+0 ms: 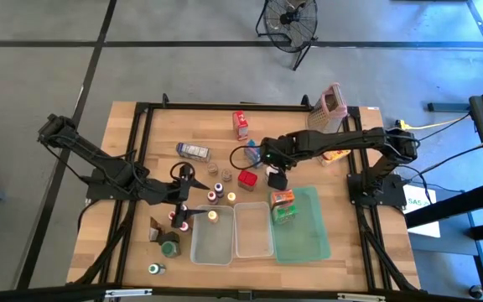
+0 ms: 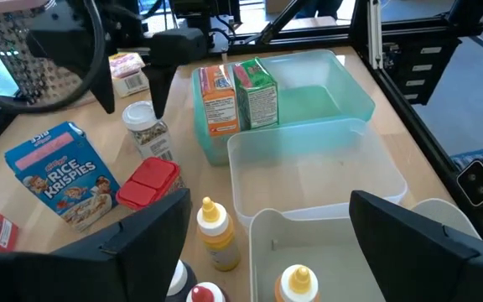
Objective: Pick & Place Kitchen Items
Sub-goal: Put the white seasoning bottle into the white bin
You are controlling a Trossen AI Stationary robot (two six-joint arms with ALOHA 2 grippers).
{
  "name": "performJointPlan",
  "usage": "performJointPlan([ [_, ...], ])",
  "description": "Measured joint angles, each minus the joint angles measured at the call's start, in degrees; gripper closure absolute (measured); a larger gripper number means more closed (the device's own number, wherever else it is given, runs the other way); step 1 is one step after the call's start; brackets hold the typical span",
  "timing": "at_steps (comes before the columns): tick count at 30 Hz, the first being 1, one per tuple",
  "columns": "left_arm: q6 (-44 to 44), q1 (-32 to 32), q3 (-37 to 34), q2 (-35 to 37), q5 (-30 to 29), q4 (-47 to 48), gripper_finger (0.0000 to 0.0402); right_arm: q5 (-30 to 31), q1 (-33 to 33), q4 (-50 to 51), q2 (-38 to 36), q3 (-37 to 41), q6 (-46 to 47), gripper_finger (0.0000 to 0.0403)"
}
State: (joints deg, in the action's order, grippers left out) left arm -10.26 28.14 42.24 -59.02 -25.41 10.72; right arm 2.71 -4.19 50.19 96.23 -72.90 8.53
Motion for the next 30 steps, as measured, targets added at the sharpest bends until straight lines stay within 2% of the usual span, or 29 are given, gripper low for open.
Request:
performJointPlan([
  [22,0.0,0.0,0.0,0.0,0.0,0.0,0.008,-1.3,-0.1,-1.6,-0.1,-0.1,-0.9,0.007],
  [30,-0.1,0.0,0.0,0.0,0.4,0.2,0.008,-1.5,-0.7,-0.7,3.9,-0.2,-1.4,0.007],
])
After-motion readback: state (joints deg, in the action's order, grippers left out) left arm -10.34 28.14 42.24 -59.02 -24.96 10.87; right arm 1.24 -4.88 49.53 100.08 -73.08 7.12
